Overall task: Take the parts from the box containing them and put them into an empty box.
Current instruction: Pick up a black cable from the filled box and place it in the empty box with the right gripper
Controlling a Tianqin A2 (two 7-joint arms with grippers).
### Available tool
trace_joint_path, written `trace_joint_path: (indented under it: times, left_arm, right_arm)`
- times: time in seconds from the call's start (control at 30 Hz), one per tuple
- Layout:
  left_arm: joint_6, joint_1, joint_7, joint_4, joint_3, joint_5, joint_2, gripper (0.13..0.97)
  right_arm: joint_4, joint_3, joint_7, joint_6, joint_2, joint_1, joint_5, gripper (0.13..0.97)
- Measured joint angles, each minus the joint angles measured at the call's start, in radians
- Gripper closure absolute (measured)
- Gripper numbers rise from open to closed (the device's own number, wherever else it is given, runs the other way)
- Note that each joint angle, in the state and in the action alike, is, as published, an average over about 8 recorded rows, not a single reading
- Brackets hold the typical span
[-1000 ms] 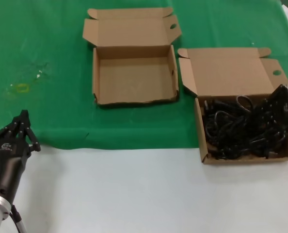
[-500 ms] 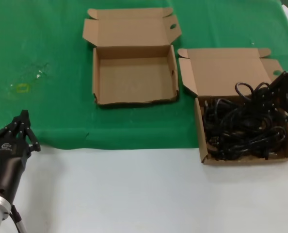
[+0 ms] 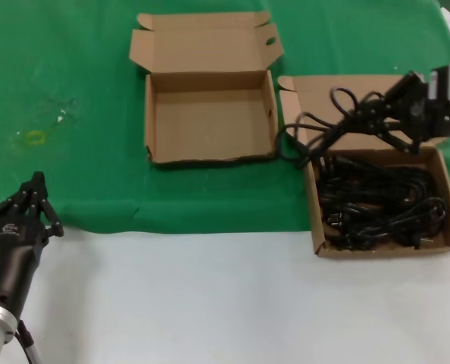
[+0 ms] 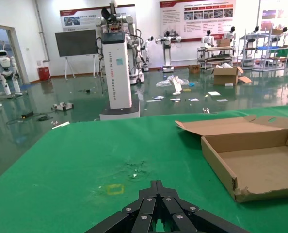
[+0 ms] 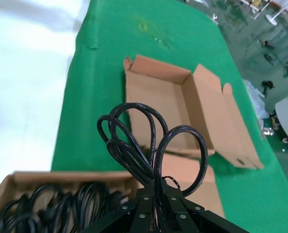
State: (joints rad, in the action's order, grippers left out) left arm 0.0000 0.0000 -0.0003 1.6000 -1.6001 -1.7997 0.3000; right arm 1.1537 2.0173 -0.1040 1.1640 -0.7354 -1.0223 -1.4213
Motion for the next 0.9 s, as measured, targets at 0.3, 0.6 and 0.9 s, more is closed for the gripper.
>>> trace_joint_path:
  times: [0.3, 0.6, 0.9]
  left_arm:
    - [0.0, 0.0, 0.0, 0.0, 0.0, 0.0, 0.0, 0.953]
    - [0.0, 0.0, 0.0, 0.0, 0.0, 0.0, 0.0, 0.953]
    - [0.0, 0.0, 0.0, 0.0, 0.0, 0.0, 0.0, 0.953]
  right_arm:
    - [-0.107, 0.03, -0.053, -0.063, 0.132, -0.051, 0.007, 0.923]
    - [-0.286, 0.053, -0.172, -0.158, 0.292, -0.081, 0.001, 0.923]
    - [-0.556, 0.036, -0.352, -0.262, 0.46, -0.155, -0.031, 0.923]
